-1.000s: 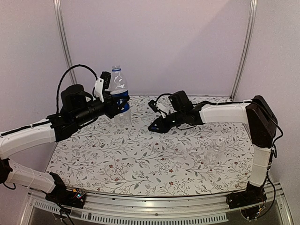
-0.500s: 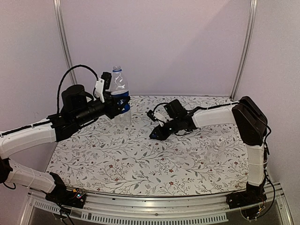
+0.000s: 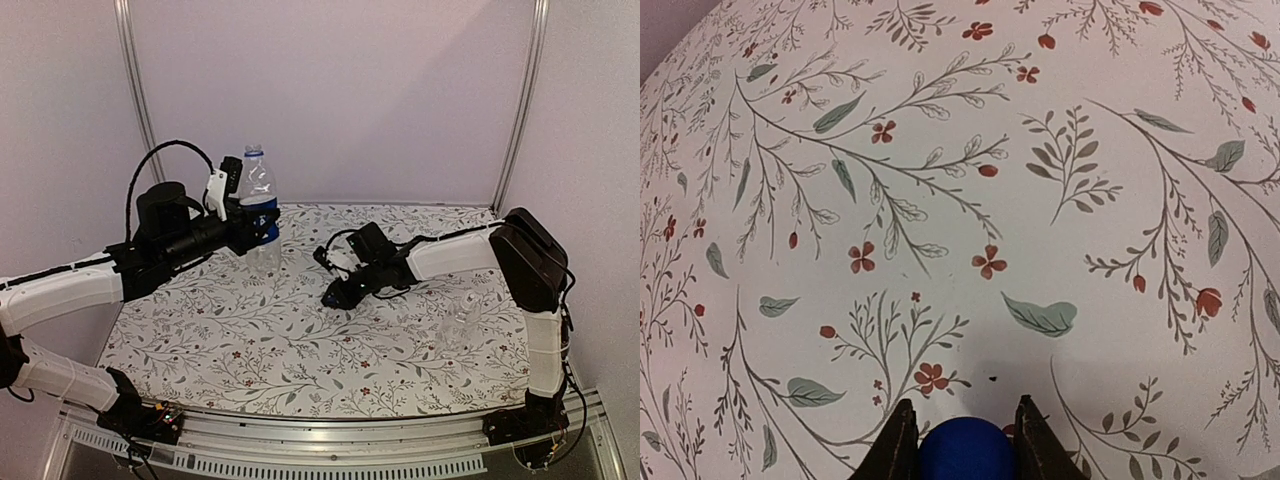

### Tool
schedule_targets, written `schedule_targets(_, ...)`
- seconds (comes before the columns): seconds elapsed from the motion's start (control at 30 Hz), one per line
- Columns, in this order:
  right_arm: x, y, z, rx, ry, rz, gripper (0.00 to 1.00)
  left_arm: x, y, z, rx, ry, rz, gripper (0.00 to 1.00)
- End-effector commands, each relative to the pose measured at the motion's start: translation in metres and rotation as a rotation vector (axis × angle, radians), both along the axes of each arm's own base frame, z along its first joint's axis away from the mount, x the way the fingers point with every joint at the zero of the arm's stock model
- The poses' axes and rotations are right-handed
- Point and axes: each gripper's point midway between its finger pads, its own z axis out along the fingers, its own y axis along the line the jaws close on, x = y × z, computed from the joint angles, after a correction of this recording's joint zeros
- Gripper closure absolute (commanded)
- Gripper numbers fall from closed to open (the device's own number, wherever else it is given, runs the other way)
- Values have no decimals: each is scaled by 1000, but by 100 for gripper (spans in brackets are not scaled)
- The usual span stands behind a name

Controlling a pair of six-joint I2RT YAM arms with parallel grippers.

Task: Unscrew the bottle caps

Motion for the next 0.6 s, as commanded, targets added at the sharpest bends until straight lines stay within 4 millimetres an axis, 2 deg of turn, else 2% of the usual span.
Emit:
schedule_targets(0.0, -3, -3, -20, -33, 2, -7, 87, 6, 2, 4, -6, -19, 15, 60)
schedule_targets(0.33, -8, -8, -32, -53, 14, -7, 81, 6, 2, 3, -2, -20, 13, 60)
schedule_targets(0.47, -9, -12, -32, -67, 7, -7, 72, 6, 2, 2, 0, -19, 13, 60)
schedule_targets(0.57, -9, -15, -28, -75, 5, -9, 58, 6, 1, 1, 2, -16, 13, 60)
